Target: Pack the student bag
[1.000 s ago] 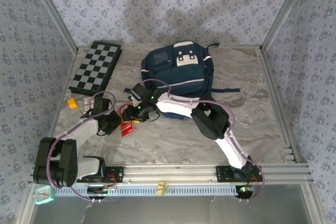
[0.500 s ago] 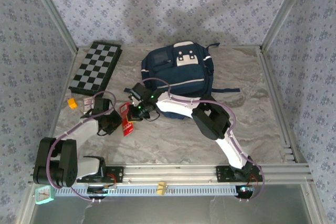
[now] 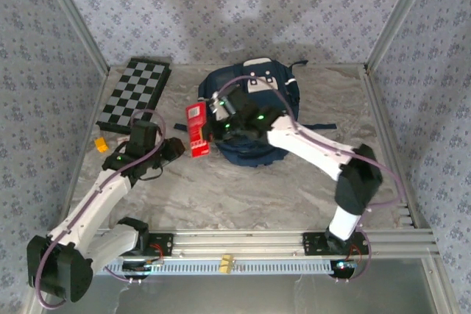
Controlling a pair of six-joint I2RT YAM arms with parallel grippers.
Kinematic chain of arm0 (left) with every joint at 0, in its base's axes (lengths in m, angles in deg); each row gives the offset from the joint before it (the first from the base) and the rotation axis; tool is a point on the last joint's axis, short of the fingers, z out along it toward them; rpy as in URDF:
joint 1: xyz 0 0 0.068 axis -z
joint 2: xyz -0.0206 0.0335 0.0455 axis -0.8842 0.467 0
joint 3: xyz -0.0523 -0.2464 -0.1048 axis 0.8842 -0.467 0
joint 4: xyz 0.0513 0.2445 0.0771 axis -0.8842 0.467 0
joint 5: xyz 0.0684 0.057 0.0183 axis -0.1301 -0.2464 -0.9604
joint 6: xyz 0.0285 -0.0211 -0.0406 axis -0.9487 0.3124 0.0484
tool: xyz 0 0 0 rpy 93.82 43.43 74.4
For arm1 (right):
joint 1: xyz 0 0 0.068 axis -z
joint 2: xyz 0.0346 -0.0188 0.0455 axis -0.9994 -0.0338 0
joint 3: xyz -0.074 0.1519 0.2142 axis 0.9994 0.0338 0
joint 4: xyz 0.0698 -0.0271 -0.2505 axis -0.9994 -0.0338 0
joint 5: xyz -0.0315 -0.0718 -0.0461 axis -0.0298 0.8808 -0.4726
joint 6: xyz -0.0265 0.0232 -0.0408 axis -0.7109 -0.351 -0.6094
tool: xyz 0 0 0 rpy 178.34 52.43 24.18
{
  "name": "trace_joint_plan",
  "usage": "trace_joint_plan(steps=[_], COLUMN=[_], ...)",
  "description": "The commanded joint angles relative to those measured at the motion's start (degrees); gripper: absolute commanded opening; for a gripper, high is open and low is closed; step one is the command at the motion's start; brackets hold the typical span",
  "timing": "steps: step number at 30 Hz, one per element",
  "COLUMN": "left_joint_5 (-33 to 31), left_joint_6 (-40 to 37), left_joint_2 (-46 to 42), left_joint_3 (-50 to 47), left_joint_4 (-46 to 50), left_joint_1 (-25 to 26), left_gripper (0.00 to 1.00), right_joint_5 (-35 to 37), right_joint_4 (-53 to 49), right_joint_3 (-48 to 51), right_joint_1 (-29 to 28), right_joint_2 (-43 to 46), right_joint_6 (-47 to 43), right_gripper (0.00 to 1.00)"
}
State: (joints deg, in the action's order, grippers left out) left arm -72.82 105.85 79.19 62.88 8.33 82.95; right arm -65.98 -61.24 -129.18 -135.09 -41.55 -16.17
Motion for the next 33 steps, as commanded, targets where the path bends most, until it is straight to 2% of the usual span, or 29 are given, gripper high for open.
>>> trace_joint_plan(steps=[1,3,8,11,15,21,26,29,33], left_joint_5=[-5.17,-5.53,-5.86,-5.52,-5.05,-7.75,-13.70,-12.74,-7.97], left_joint_6=[-8.68,-16.60,-33.36,-43.70,-54.30,-62.42,-65.90,-64.87,-63.46], left_joint_2=[2.63,6.12,15.99,22.68,32.68,45.39,51.70,53.08,51.73], left_joint_3=[6.35,9.42,15.61,18.63,25.50,34.14,38.86,42.16,44.75], left_joint_4=[0.34,-2.73,-8.84,-12.63,-11.53,-11.26,-12.17,-10.58,-8.56], left_joint_1=[3.82,6.90,14.11,18.43,21.78,22.09,21.78,20.21,18.40], left_gripper=[0.53,0.58,0.60,0.65,0.71,0.75,0.76,0.73,0.64], right_joint_5=[-0.02,-0.82,-4.56,-4.56,-6.28,-9.54,-10.91,-11.38,-11.46], right_joint_4=[-3.55,-5.14,-8.92,-11.69,-13.83,-14.10,-14.79,-13.78,-14.01], right_joint_3=[4.99,7.51,11.86,14.20,17.18,23.35,24.86,25.78,26.44], right_joint_1=[4.97,9.55,20.24,25.38,33.19,42.18,45.19,46.05,46.39], right_joint_2=[6.78,10.83,18.36,21.79,25.64,30.49,31.45,31.45,31.10], right_joint_6=[-2.04,-2.03,-2.05,-4.29,-5.03,-4.73,-5.75,-5.78,-6.88], right_gripper=[0.00,0.00,0.00,0.00,0.00,0.00,0.00,0.00,0.00])
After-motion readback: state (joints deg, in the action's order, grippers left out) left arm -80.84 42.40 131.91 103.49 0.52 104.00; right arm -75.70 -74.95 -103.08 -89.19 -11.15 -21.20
